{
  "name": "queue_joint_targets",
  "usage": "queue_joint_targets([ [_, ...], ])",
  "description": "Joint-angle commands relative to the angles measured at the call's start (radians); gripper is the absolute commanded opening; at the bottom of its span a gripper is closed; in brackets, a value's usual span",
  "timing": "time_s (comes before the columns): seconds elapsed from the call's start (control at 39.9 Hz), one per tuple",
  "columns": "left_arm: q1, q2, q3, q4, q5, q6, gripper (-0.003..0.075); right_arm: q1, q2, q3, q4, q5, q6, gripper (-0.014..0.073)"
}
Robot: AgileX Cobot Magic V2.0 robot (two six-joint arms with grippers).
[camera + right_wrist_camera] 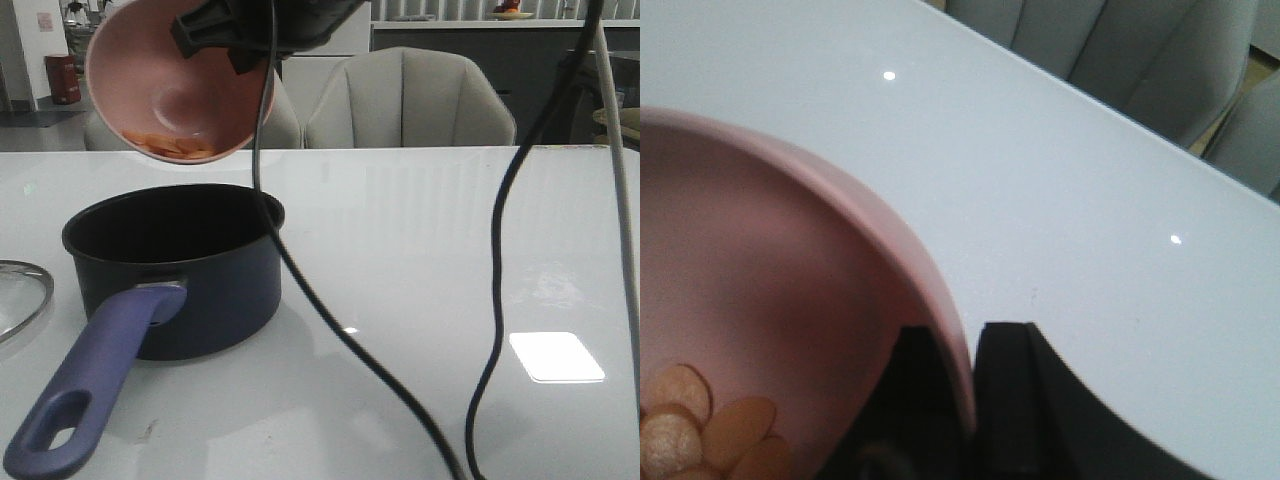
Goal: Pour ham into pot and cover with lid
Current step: 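Tilt the pink bowl with the right gripper to pour ham into saucepan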
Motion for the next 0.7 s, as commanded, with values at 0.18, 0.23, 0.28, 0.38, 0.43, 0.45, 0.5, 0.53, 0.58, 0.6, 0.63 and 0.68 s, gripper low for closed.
queue_joint_targets([
  [0.18, 0.001, 0.012, -0.025, -0.012, -0.074, -0.006, 0.0144, -0.042, -0.064, 0.042, 0.430, -0.287, -0.556, 0.0140],
  [0.23, 0.001, 0.012, -0.025, -0.012, -0.074, -0.006, 0.0144, -0.048, -0.064, 0.068, 0.481, -0.337, -0.606, 0.0140],
  [0.28, 0.001, 0.012, -0.025, -0.012, -0.074, -0.006, 0.0144, -0.049, -0.065, 0.086, 0.503, -0.380, -0.638, 0.0140],
  [0.38, 0.001, 0.012, -0.025, -0.012, -0.074, -0.006, 0.0144, -0.060, -0.065, 0.103, 0.507, -0.447, -0.645, 0.0140],
  [0.43, 0.001, 0.012, -0.025, -0.012, -0.074, -0.006, 0.0144, -0.066, -0.065, 0.105, 0.507, -0.469, -0.645, 0.0140],
  [0.45, 0.001, 0.012, -0.025, -0.012, -0.074, -0.006, 0.0144, -0.071, -0.065, 0.105, 0.507, -0.482, -0.645, 0.0140],
  [0.5, 0.001, 0.012, -0.025, -0.012, -0.074, -0.006, 0.0144, -0.079, -0.065, 0.105, 0.507, -0.501, -0.645, 0.0140],
  [0.53, 0.001, 0.012, -0.025, -0.012, -0.074, -0.006, 0.0144, -0.084, -0.065, 0.105, 0.508, -0.509, -0.645, 0.0140],
  [0.58, 0.001, 0.012, -0.025, -0.012, -0.074, -0.006, 0.0144, -0.093, -0.065, 0.105, 0.511, -0.522, -0.644, 0.0140],
  [0.6, 0.001, 0.012, -0.025, -0.012, -0.074, -0.006, 0.0144, -0.097, -0.065, 0.105, 0.515, -0.531, -0.644, 0.0140],
  [0.63, 0.001, 0.012, -0.025, -0.012, -0.074, -0.006, 0.0144, -0.100, -0.065, 0.108, 0.517, -0.539, -0.644, 0.0140],
  [0.68, 0.001, 0.012, -0.025, -0.012, -0.074, -0.006, 0.0144, -0.103, -0.065, 0.113, 0.520, -0.566, -0.644, 0.0140],
])
